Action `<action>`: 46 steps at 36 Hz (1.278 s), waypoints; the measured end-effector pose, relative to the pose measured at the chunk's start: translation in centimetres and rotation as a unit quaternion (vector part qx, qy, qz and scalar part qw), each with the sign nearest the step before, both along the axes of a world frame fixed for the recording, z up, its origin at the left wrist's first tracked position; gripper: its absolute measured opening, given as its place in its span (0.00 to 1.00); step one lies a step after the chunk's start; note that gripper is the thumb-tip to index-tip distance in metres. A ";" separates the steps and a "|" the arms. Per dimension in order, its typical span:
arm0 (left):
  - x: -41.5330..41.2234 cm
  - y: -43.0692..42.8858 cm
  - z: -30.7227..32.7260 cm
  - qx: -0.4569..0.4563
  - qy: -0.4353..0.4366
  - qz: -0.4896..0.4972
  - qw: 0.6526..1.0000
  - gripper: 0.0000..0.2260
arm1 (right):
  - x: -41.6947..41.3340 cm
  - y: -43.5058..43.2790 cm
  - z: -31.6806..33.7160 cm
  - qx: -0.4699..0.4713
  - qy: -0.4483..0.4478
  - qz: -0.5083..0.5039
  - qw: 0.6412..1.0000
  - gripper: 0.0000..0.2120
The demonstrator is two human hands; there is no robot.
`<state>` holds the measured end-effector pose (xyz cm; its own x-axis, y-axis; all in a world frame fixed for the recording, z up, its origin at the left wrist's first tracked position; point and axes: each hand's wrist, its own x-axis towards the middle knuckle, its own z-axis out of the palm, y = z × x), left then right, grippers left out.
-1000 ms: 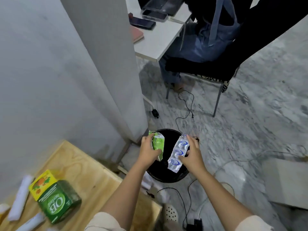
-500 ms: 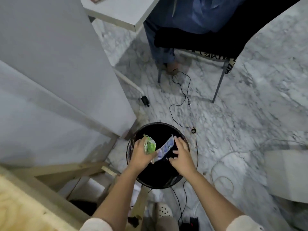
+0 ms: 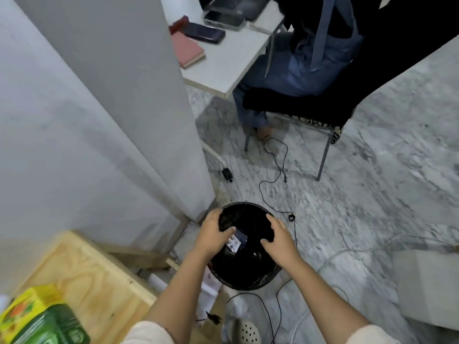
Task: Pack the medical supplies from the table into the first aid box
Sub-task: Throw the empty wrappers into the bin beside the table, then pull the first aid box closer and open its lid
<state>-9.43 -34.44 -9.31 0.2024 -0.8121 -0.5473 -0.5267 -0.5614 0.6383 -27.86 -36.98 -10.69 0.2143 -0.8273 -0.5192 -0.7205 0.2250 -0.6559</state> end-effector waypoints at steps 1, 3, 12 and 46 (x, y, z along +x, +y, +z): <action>0.3 0.5 1.3 -0.006 -0.007 -0.001 1.000 0.29 | 0.3 0.3 1.1 -0.007 0.000 0.002 1.000 0.32; 1.0 1.6 3.8 -0.015 -0.012 -0.003 1.000 0.29 | 1.1 1.0 3.5 -0.019 -0.001 0.009 1.000 0.32; 6.4 11.6 15.9 -0.105 -0.081 0.021 0.991 0.29 | 6.4 7.6 15.1 -0.094 -0.029 0.067 0.993 0.29; 21.4 71.0 18.1 -0.064 -0.173 0.399 0.898 0.51 | 34.0 51.6 18.3 -0.317 -0.144 0.667 0.659 0.24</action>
<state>11.99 36.52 8.80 0.8886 -0.3838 -0.2512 -0.1683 -0.7823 0.5998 6.12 14.61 7.56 0.9842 0.1661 0.0617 0.1756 -0.8672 -0.4661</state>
